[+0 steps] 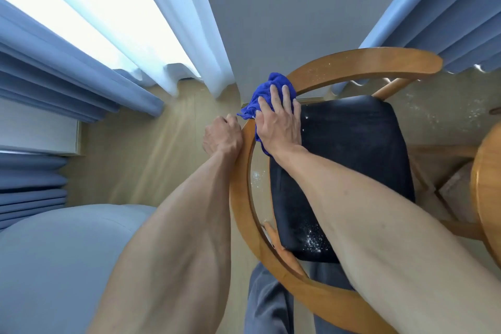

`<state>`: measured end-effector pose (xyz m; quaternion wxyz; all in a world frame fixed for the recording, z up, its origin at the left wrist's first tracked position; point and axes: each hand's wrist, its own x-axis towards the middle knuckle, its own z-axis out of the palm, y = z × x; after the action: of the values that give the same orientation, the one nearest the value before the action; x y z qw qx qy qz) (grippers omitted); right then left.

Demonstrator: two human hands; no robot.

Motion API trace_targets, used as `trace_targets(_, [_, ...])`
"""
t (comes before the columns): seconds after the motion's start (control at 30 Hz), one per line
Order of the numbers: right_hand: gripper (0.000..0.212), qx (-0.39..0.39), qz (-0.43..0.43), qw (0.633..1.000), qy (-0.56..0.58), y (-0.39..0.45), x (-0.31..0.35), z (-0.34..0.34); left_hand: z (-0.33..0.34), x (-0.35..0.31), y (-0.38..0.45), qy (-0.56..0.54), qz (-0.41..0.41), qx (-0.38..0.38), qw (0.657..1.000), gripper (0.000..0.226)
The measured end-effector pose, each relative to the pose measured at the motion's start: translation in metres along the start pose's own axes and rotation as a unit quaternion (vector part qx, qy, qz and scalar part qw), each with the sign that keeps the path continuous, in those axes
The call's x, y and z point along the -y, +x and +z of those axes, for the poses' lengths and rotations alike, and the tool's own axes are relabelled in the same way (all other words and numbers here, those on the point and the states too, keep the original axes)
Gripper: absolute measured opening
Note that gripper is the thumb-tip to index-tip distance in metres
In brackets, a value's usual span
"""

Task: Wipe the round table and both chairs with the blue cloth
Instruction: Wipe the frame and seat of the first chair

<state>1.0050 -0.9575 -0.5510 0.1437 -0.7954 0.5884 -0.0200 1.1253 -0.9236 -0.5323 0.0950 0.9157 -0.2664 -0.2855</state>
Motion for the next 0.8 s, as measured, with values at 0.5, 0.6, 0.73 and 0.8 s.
trace_targets(0.5, [0.044, -0.08, -0.002, 0.996, -0.025, 0.069, -0.078, -0.009, 0.025, -0.081, 0.023, 0.156, -0.008, 0.002, 0.988, 0.048])
trace_targets(0.6, [0.045, -0.098, 0.037, 0.994, -0.016, 0.079, -0.094, -0.015, 0.042, -0.115, 0.021, 0.129, 0.013, 0.005, 0.991, 0.04])
trace_targets(0.73, [0.046, -0.113, 0.09, 0.989, -0.019, 0.089, -0.143, -0.03, 0.076, -0.153, 0.006, 0.077, 0.085, -0.055, 0.992, 0.039])
trace_targets(0.8, [0.044, -0.131, 0.122, 0.983, -0.032, 0.094, -0.174, -0.037, 0.092, -0.166, -0.003, 0.094, 0.143, -0.09, 0.981, 0.045])
